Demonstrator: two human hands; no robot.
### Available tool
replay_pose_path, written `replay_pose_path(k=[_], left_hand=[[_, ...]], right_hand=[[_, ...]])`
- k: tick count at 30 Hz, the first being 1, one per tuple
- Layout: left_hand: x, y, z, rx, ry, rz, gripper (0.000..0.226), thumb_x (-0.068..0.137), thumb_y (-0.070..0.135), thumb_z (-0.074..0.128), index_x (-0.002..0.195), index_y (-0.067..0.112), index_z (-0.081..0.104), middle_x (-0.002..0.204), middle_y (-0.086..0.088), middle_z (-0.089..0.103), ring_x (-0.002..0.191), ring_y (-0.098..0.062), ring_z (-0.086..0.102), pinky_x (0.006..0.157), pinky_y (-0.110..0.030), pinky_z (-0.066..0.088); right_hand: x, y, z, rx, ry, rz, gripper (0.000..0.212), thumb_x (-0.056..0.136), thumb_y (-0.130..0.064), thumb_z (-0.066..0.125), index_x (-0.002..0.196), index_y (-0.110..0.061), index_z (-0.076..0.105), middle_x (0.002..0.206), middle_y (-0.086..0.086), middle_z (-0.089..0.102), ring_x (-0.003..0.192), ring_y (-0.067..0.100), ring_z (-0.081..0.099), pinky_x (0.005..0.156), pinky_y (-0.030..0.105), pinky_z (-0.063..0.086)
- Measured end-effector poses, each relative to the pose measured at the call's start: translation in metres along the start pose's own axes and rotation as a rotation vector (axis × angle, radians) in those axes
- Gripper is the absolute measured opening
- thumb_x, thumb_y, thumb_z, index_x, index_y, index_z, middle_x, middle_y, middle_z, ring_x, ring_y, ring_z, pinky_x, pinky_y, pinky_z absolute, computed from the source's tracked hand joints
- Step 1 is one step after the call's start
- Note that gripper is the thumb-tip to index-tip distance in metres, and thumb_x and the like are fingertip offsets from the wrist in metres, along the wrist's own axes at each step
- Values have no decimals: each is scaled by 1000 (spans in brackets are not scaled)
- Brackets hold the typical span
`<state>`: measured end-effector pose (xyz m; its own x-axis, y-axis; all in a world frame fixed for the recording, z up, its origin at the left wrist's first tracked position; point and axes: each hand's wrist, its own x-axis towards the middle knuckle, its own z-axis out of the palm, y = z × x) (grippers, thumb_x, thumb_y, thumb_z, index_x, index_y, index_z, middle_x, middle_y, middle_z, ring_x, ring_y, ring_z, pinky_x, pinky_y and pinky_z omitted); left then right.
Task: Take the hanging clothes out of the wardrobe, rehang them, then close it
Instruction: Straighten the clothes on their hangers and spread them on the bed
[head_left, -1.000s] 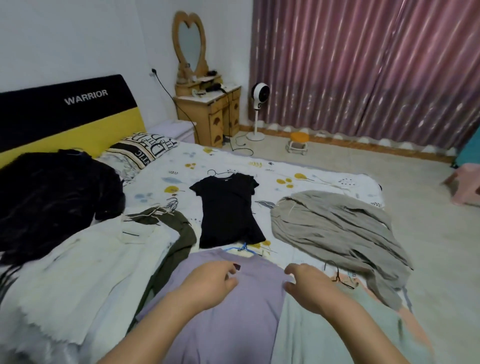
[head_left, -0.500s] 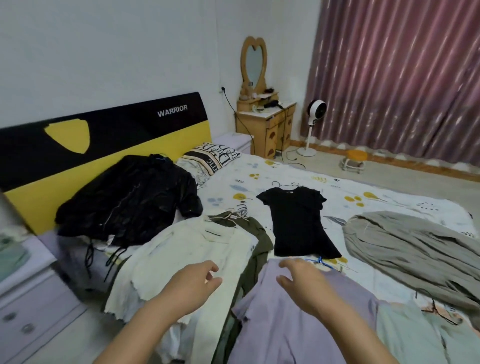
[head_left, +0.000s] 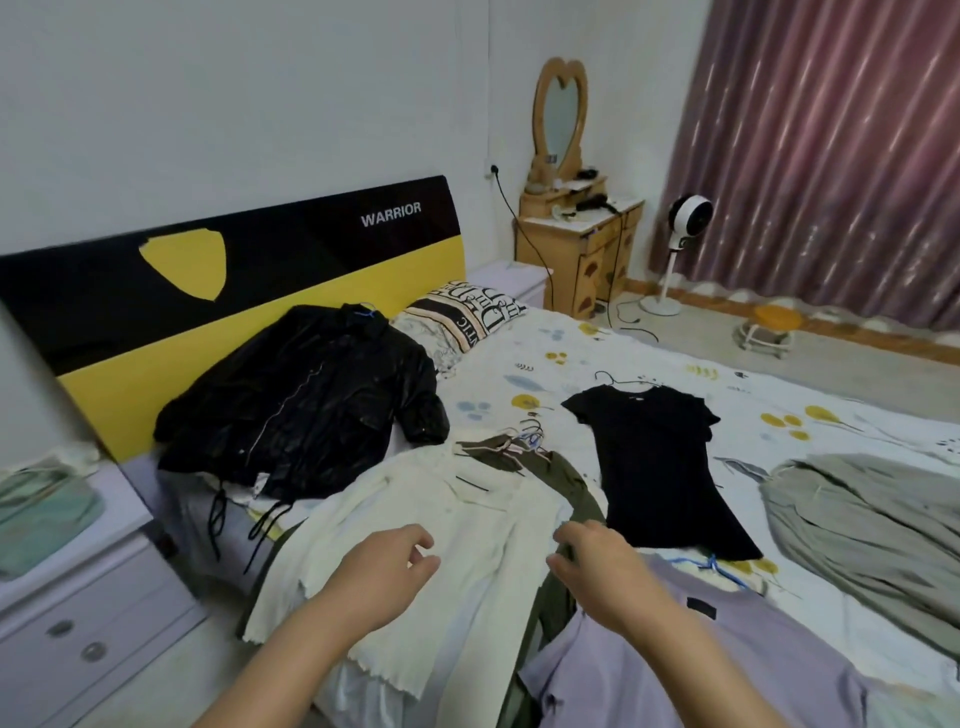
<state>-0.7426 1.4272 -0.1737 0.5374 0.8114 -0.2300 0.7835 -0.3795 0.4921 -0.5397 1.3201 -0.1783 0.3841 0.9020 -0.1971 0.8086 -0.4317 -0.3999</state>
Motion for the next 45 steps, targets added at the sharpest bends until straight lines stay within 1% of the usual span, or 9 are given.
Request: replay_pose_path(k=[6, 12, 19, 22, 28, 32, 38, 41, 45], left_hand=[[82, 3, -2, 19, -12, -12, 29, 95, 34, 44, 120, 24, 53, 101, 11, 54, 88, -8, 52, 68, -18, 39], [151, -6, 10, 37, -27, -16, 30, 96, 34, 42, 121, 24, 53, 114, 9, 59, 99, -11, 56, 81, -21, 45], [239, -47, 19, 43, -76, 19, 28, 96, 31, 41, 120, 24, 53, 116, 10, 59, 97, -9, 54, 85, -21, 44], [283, -72, 22, 71, -112, 58, 28, 97, 30, 40, 122, 24, 52, 121, 9, 57, 106, -9, 54, 89, -21, 43], [377, -127, 37, 197, -209, 114, 33, 98, 30, 38, 130, 25, 43, 131, 8, 47, 119, -12, 47, 99, -29, 39], [430, -154, 62, 295, -240, 176, 41, 98, 29, 38, 138, 23, 34, 141, 8, 37, 127, -12, 37, 103, -25, 35], [494, -168, 104, 383, -161, 204, 49, 97, 23, 39, 143, 20, 24, 154, 3, 18, 137, -16, 26, 110, -27, 27], [519, -181, 123, 426, -120, 158, 53, 96, 18, 39, 145, 22, 18, 155, 1, 16, 139, -16, 23, 111, -27, 25], [534, -190, 137, 563, -115, 184, 46, 97, 21, 36, 141, 22, 25, 138, 5, 36, 128, -14, 38, 100, -25, 34]], right_hand=[[77, 17, 3, 25, 9, 63, 39, 97, -36, 43, 132, -20, 47, 130, 3, 50, 118, 21, 47, 94, 32, 42], [141, 32, 13, 3, 11, 118, 39, 97, -36, 42, 133, -22, 45, 131, 1, 50, 118, 19, 46, 95, 32, 42], [208, 34, 44, -32, -24, 234, 41, 98, -36, 40, 137, -22, 40, 135, 0, 46, 124, 20, 40, 99, 32, 39], [241, 28, 65, -44, -33, 299, 42, 98, -36, 40, 137, -21, 37, 136, 1, 43, 125, 21, 39, 100, 33, 39], [308, 23, 119, -22, -42, 447, 50, 98, -36, 38, 144, -20, 24, 142, 1, 35, 129, 21, 35, 101, 30, 36], [349, 32, 154, -45, -54, 533, 53, 98, -36, 36, 146, -20, 19, 144, 1, 32, 131, 21, 34, 105, 31, 32], [391, 57, 195, -62, -35, 618, 57, 100, -34, 32, 149, -20, 7, 157, 4, 10, 144, 21, 12, 115, 40, 19], [404, 70, 209, -50, -35, 663, 53, 101, -30, 28, 149, -21, 9, 154, 3, 19, 141, 21, 19, 114, 42, 18], [413, 77, 220, -94, 4, 681, 41, 100, -27, 25, 141, -20, 25, 133, 0, 42, 124, 21, 37, 102, 37, 29]])
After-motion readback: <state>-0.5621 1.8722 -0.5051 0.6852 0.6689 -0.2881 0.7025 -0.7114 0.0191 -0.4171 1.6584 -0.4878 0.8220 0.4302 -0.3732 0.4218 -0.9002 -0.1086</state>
